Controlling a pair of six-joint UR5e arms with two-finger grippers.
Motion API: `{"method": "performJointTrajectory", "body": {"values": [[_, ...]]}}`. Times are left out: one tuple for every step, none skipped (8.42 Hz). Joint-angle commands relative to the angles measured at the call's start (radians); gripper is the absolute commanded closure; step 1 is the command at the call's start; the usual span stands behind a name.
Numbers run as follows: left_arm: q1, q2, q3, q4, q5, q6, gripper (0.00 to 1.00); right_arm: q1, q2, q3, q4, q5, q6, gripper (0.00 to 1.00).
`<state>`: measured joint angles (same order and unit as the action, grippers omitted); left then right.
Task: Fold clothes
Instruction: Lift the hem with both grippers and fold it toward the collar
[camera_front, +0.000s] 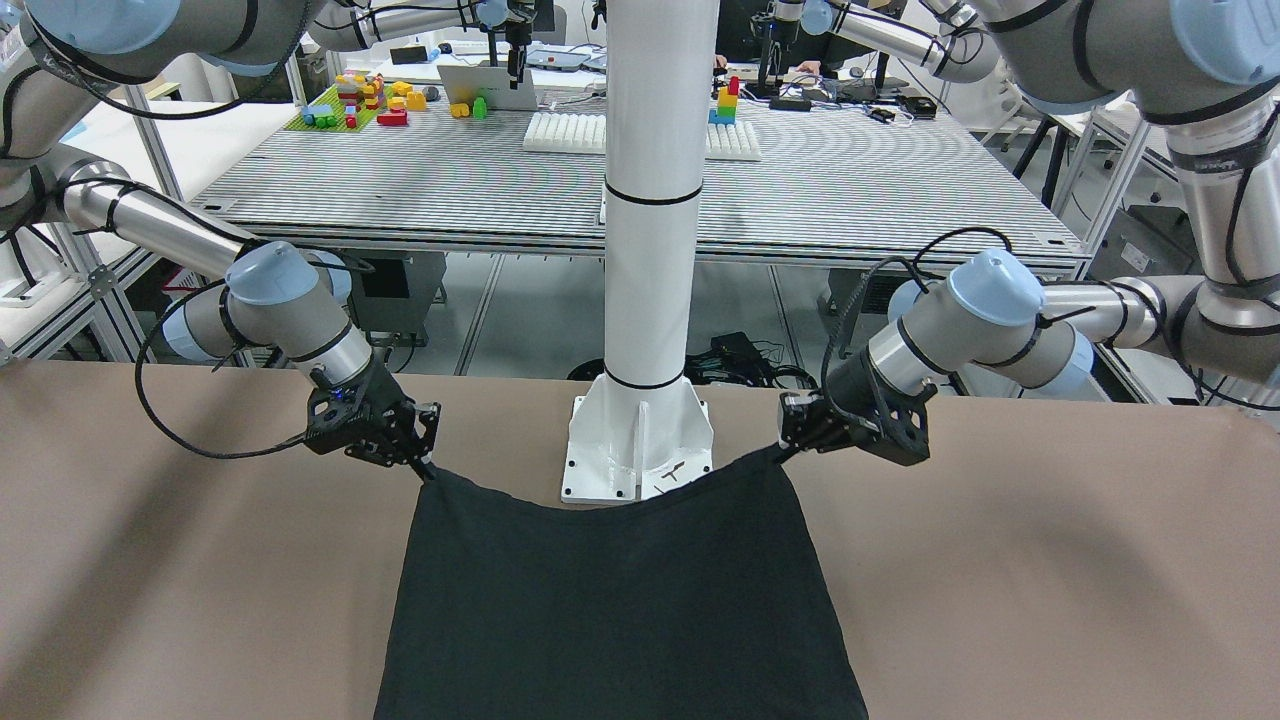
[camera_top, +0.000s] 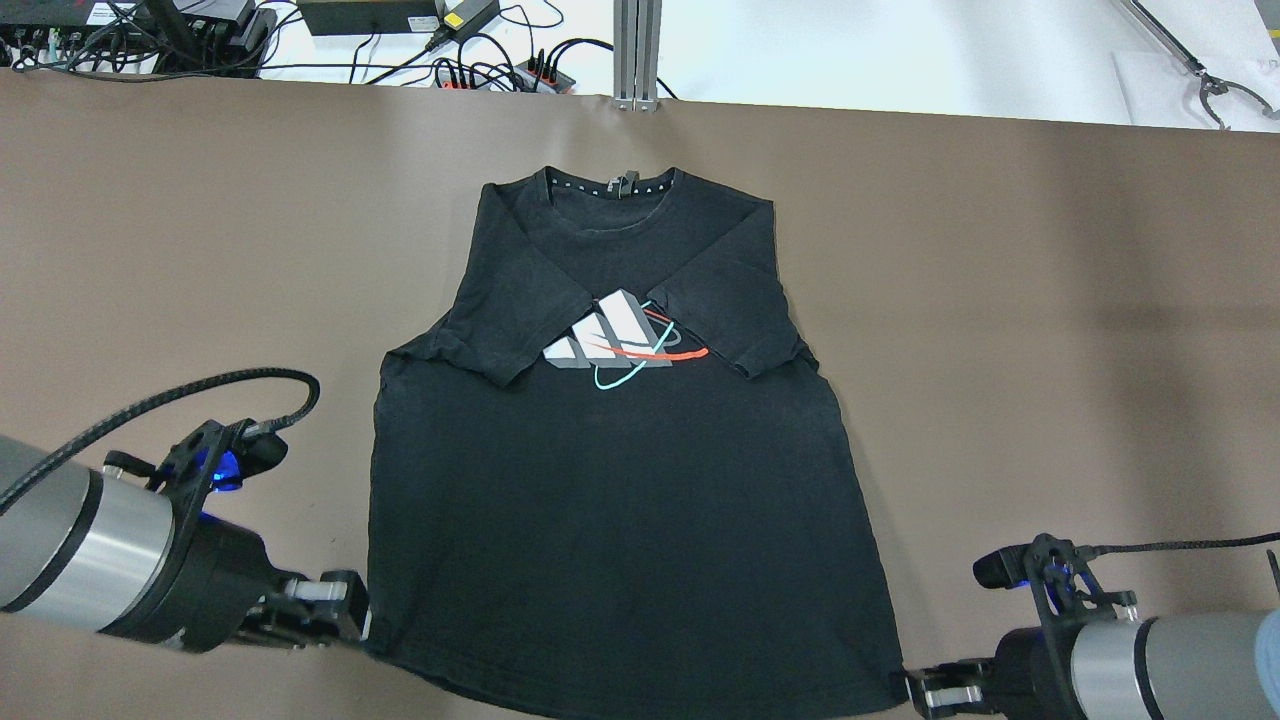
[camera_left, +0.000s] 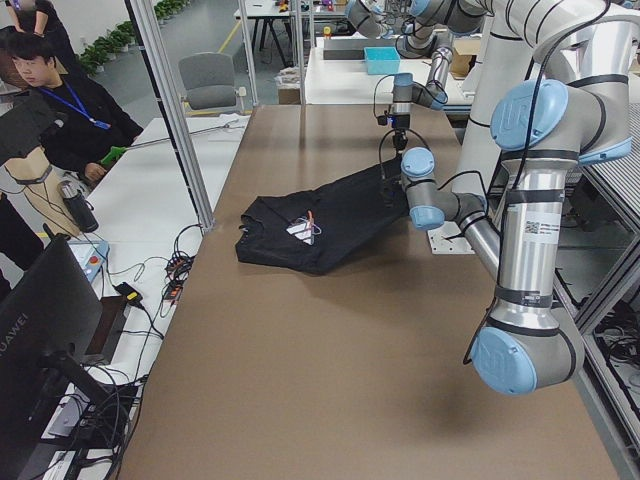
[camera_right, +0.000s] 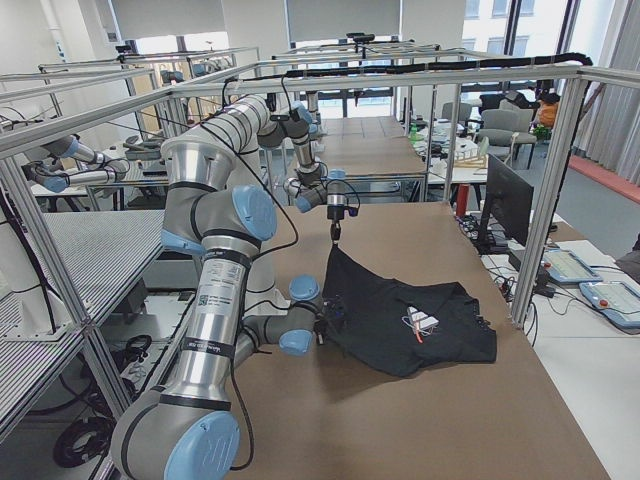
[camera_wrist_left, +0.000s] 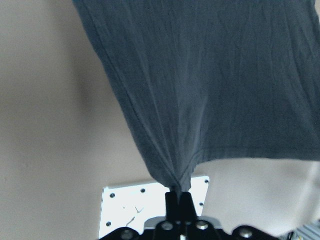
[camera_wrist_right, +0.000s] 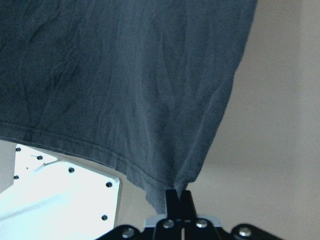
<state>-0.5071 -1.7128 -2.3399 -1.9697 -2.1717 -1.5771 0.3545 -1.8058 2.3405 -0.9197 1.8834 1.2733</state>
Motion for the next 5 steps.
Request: {"method": "performJointTrajectory", "body": {"values": [[0.079, 0.071, -0.145, 0.0, -0.026, 0.005, 1.0, -0.089, -0.087, 0.126, -0.001, 0.02, 0.0, 1.0], [0.065, 0.073, -0.138, 0.003, -0.019, 0.005, 1.0, -0.085, -0.107, 0.163, -0.005, 0.025, 0.0, 1.0], [0.017, 0.058, -0.08, 0.005, -0.002, 0.005, 1.0, -0.075, -0.089, 0.158, -0.01, 0.013, 0.001, 1.0], [-0.038, -0.005, 0.007, 0.006, 0.028, 0.005, 1.0, -0.045, -0.043, 0.134, -0.045, -0.009, 0.001, 1.0], [-0.074, -0.055, 0.098, 0.006, 0.077, 0.006, 1.0, 0.019, 0.053, 0.065, -0.092, -0.033, 0.001, 1.0]]}}
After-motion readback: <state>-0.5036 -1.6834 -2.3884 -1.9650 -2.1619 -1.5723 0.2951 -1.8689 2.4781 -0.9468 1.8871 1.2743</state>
